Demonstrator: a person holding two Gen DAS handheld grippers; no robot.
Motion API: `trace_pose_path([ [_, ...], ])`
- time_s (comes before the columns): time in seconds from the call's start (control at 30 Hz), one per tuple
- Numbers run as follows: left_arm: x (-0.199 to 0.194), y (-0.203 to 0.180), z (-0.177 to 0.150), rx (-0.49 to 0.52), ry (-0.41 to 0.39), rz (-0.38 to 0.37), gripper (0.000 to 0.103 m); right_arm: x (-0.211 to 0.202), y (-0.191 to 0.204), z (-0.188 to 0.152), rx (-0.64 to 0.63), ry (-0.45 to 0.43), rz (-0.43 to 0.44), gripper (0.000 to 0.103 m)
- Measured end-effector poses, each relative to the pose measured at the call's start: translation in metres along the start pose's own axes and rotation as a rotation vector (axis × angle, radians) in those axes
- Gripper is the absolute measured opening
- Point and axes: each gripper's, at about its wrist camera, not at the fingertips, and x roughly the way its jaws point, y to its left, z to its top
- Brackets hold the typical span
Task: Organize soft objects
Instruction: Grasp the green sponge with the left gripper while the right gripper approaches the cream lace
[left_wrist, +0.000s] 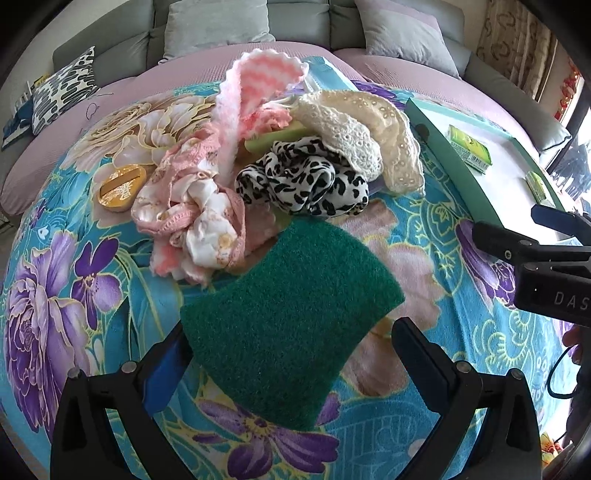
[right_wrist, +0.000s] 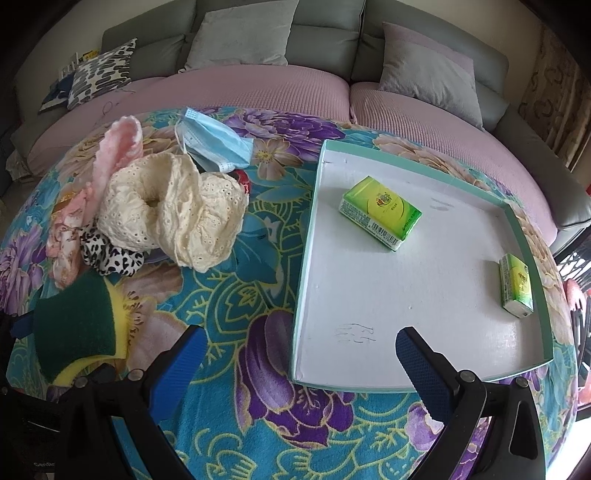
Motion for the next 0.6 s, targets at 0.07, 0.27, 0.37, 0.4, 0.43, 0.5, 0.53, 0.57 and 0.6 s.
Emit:
trace_pose_path([
  [0.07, -0.001, 0.000, -0.001, -0.005, -0.005, -0.004, 0.103, -0.001, 0.000, -0.001, -0.001, 0.000, -0.002, 0.103],
  [0.27, -0.005, 0.012, 0.003, -0.036, -0.032, -0.019, 0.083, 0.002, 0.000, -0.001, 0.000, 0.004, -0.003, 0.103],
  [0.37, -0.008, 0.014, 0.003, -0.040, -0.044, -0.032, 0.081, 0.004, 0.003, -0.001, -0.011, 0.007, -0.006, 0.103],
  [0.4, -0.010, 0.016, 0.003, -0.046, -0.053, -0.043, 0.079, 0.004, 0.005, -0.001, -0.013, 0.006, -0.008, 0.103],
  [0.43, -0.012, 0.018, 0.004, -0.052, -0.060, -0.050, 0.078, 0.003, 0.005, -0.001, -0.015, 0.003, -0.008, 0.103],
  [0.5, -0.019, 0.023, 0.004, -0.060, -0.081, -0.063, 0.077, 0.001, 0.006, 0.000, -0.013, -0.013, -0.003, 0.103],
  [0.53, -0.023, 0.027, 0.005, -0.063, -0.091, -0.071, 0.076, -0.001, 0.005, 0.001, -0.008, -0.024, 0.006, 0.103],
  [0.57, -0.026, 0.030, 0.005, -0.066, -0.102, -0.079, 0.076, -0.003, 0.005, 0.002, -0.003, -0.037, 0.020, 0.103],
  [0.6, -0.030, 0.032, 0.006, -0.068, -0.114, -0.083, 0.076, -0.005, 0.006, 0.004, 0.001, -0.051, 0.035, 0.103],
])
